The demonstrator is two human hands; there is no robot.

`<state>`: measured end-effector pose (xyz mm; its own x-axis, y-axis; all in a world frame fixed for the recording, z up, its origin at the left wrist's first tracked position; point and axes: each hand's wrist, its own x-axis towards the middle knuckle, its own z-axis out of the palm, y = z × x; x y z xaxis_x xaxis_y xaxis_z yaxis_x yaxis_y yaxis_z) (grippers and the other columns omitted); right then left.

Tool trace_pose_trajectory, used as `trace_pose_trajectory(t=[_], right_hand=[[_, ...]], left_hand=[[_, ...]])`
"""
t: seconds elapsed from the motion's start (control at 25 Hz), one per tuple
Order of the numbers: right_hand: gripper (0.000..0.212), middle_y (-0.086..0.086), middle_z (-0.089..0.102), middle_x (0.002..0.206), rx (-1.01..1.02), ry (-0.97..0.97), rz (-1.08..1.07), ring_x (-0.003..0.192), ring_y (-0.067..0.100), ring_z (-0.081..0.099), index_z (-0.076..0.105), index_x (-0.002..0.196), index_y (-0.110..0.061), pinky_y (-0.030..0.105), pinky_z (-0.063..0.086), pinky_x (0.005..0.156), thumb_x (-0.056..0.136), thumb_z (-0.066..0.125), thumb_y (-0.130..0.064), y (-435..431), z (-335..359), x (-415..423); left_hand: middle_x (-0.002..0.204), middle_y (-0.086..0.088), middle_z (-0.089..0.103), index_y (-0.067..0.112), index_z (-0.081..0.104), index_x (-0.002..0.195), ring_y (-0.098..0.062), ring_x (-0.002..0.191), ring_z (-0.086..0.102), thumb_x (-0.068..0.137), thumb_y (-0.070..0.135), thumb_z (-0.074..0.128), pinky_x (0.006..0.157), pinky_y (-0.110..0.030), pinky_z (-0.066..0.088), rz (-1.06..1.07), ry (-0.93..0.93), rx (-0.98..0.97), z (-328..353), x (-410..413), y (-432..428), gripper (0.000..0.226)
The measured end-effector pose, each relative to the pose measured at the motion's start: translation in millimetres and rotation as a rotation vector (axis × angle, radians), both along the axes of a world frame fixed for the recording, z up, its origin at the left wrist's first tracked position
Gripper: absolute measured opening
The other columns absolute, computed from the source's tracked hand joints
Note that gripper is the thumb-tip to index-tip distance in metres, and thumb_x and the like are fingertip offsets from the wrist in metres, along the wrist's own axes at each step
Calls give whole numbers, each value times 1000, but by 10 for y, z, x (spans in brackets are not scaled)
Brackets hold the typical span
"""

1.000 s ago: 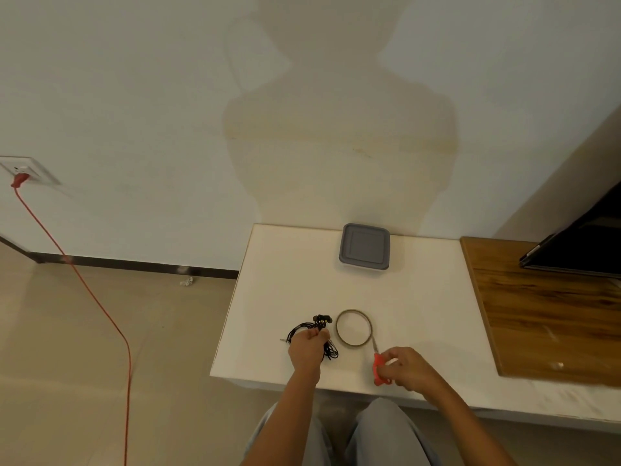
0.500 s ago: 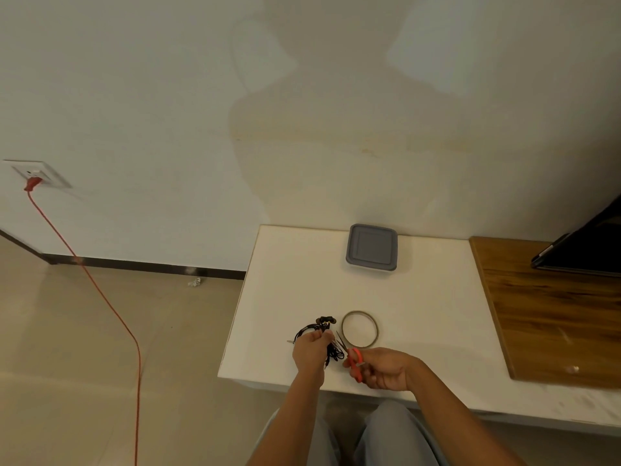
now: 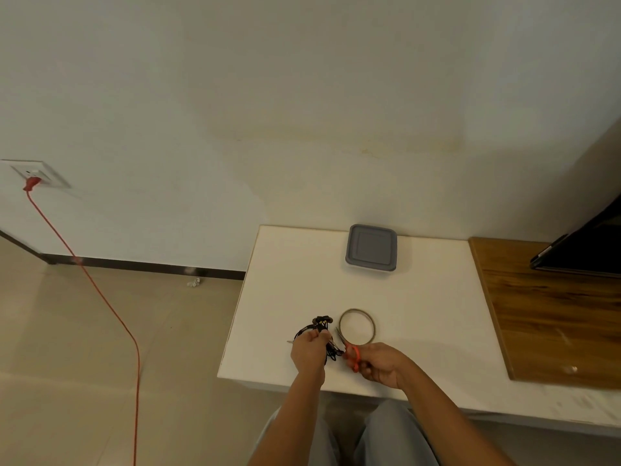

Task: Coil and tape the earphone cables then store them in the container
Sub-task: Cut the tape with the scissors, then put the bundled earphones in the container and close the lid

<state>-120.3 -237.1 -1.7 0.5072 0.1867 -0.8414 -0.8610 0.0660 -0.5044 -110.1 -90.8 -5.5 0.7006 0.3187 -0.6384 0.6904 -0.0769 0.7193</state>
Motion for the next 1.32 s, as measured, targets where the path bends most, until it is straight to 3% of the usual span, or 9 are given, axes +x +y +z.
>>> trace_pose_trajectory(t=[0.12, 0.24, 0.32, 0.44, 0.6, 0.72, 0.8, 0.96, 1.32], right_hand=[[18, 7, 65, 67, -148, -36, -21, 48, 8, 46, 69, 76, -6, 15, 35, 44, 90, 62, -15, 33, -18, 15], [16, 5, 66, 71, -623, -228, 230, 56, 10, 51, 67, 69, -12, 18, 39, 50, 84, 63, -15, 11, -44, 43], [15, 4, 62, 84, -1001, -369, 410, 68, 15, 54, 58, 84, -11, 23, 39, 55, 82, 66, -23, 28, -50, 17], [16, 6, 64, 102, -1167, -452, 529, 88, 23, 63, 47, 82, -17, 31, 47, 66, 91, 56, -26, 93, -92, -56], [10, 8, 67, 106, -1127, -474, 478, 94, 24, 66, 64, 93, -12, 31, 52, 74, 91, 56, -17, 158, 90, -27], [13, -4, 68, 80, -969, -812, -37, 72, 12, 64, 69, 79, -19, 22, 51, 65, 86, 64, -8, 253, 684, 48], [10, -11, 69, 75, -804, -1002, -197, 71, 6, 65, 73, 82, -21, 11, 49, 65, 84, 68, -13, 380, 1213, 23], [8, -15, 70, 72, -640, -990, -74, 71, 0, 66, 77, 83, -22, 8, 48, 63, 84, 70, -22, 570, 1760, -42], [15, -6, 75, 75, -410, -946, -159, 76, 6, 70, 76, 74, -29, 22, 53, 71, 83, 71, -18, 587, 2231, -146]], left_hand=[[67, -7, 61, 11, 61, 62, -21, 64, 52, 82, 14, 67, 62, -29, 43, 70, -1, -34, 83, 4, 20, 21], [74, -8, 66, 10, 70, 76, -18, 65, 56, 82, 14, 69, 57, -22, 44, 125, -24, -103, 174, 23, 77, 7], [70, -6, 64, 7, 72, 82, -14, 58, 53, 82, 15, 71, 52, -19, 40, 136, -29, -170, 248, 35, 120, 7], [67, -5, 62, 6, 73, 84, -12, 53, 48, 82, 15, 71, 50, -20, 37, 147, -43, -267, 412, 44, 161, 10], [74, -7, 68, 7, 73, 87, -16, 67, 56, 83, 12, 70, 60, -22, 44, 184, -62, -406, 695, 54, 203, 7], [79, -8, 69, 6, 72, 90, -18, 75, 61, 84, 8, 68, 75, -26, 49, 183, -120, -493, 958, 49, 239, 8], [83, -9, 70, 4, 72, 96, -19, 79, 63, 85, 9, 67, 80, -28, 50, 158, -168, -521, 1148, 32, 249, 13], [92, -10, 73, 7, 72, 97, -21, 89, 66, 90, 13, 63, 84, -29, 52, 99, -265, -575, 1529, -11, 214, 13], [93, -11, 75, 10, 72, 94, -21, 87, 70, 89, 11, 65, 71, -23, 55, 46, -387, -601, 2145, -206, 261, 9]])
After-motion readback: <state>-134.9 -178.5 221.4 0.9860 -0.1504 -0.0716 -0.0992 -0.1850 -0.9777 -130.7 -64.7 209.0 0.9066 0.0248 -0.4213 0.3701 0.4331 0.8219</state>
